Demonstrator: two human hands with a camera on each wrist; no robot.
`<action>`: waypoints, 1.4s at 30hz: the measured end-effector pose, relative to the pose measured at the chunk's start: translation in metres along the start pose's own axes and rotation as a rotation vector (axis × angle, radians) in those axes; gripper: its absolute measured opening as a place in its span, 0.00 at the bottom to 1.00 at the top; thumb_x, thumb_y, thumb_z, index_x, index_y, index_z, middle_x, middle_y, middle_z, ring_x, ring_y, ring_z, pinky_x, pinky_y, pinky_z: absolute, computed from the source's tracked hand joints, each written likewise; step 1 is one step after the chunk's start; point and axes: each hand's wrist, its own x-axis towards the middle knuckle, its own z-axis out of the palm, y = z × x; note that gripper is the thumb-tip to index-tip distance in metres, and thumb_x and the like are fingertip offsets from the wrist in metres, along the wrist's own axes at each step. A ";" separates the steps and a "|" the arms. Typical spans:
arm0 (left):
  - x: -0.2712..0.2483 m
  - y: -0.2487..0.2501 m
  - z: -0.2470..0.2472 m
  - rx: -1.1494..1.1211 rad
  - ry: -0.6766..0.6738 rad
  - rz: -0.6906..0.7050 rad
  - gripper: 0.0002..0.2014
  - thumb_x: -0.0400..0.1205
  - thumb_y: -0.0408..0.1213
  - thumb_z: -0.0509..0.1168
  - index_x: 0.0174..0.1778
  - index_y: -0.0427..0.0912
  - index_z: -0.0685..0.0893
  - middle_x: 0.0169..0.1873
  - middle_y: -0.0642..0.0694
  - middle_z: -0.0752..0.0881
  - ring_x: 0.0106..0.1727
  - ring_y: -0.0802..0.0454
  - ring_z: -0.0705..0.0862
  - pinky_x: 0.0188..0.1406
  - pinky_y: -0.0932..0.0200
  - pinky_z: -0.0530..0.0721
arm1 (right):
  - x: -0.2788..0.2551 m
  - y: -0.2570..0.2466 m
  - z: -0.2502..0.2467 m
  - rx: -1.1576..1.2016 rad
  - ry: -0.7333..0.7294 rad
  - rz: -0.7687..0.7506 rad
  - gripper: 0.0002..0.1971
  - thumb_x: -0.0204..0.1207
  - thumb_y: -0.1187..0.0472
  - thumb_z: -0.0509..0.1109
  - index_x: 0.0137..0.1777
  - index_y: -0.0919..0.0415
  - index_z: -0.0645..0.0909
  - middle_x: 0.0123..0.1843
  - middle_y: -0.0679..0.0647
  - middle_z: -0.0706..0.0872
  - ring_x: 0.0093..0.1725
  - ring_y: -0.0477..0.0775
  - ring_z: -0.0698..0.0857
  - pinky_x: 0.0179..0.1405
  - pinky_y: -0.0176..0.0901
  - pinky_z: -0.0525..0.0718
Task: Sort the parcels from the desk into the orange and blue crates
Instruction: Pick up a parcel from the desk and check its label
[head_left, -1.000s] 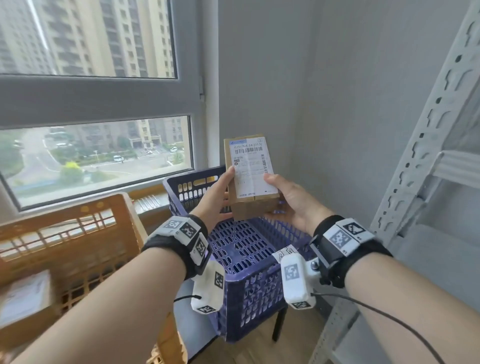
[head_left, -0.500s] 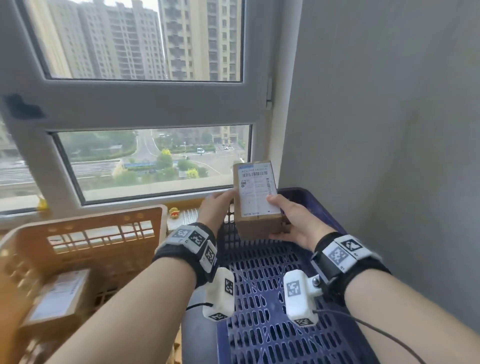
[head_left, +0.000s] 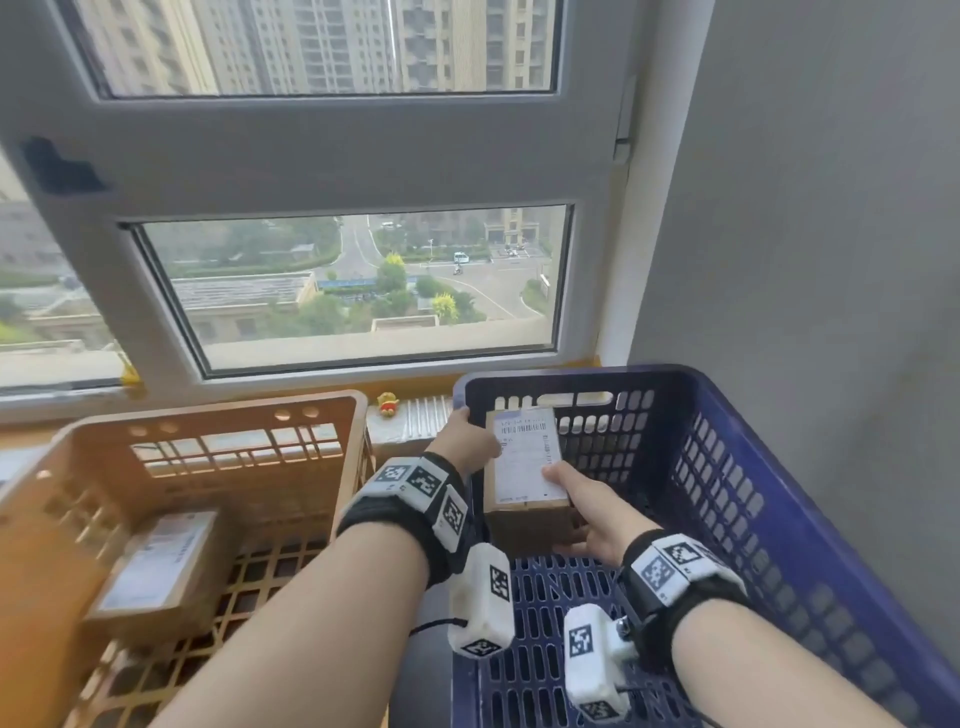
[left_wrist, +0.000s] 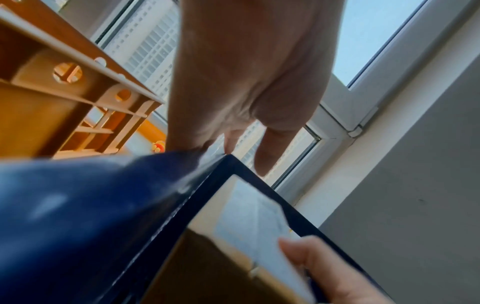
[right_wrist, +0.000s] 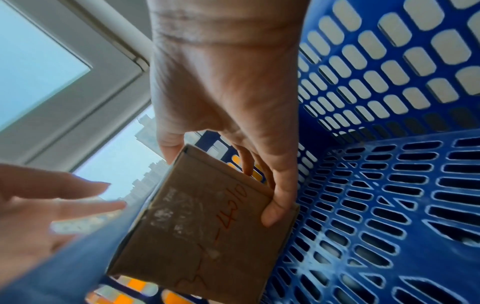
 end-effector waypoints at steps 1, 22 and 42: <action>0.000 -0.002 0.000 0.042 0.000 0.007 0.33 0.82 0.24 0.60 0.83 0.44 0.58 0.72 0.39 0.75 0.63 0.45 0.78 0.53 0.57 0.77 | 0.008 0.006 0.001 -0.004 0.001 0.025 0.16 0.82 0.47 0.66 0.60 0.59 0.80 0.55 0.61 0.89 0.54 0.60 0.87 0.60 0.60 0.86; 0.000 -0.019 -0.002 0.163 -0.050 0.021 0.41 0.84 0.22 0.55 0.85 0.57 0.41 0.74 0.39 0.74 0.68 0.41 0.80 0.61 0.50 0.81 | 0.101 0.065 0.036 -0.256 0.090 -0.030 0.19 0.75 0.65 0.75 0.65 0.65 0.81 0.61 0.62 0.89 0.59 0.64 0.88 0.63 0.64 0.85; -0.004 -0.015 0.000 0.135 -0.017 0.039 0.43 0.81 0.19 0.56 0.85 0.56 0.45 0.73 0.40 0.74 0.49 0.48 0.82 0.36 0.63 0.79 | 0.047 0.013 0.023 -0.336 0.096 -0.031 0.29 0.85 0.54 0.66 0.80 0.68 0.66 0.73 0.60 0.78 0.71 0.62 0.78 0.63 0.54 0.80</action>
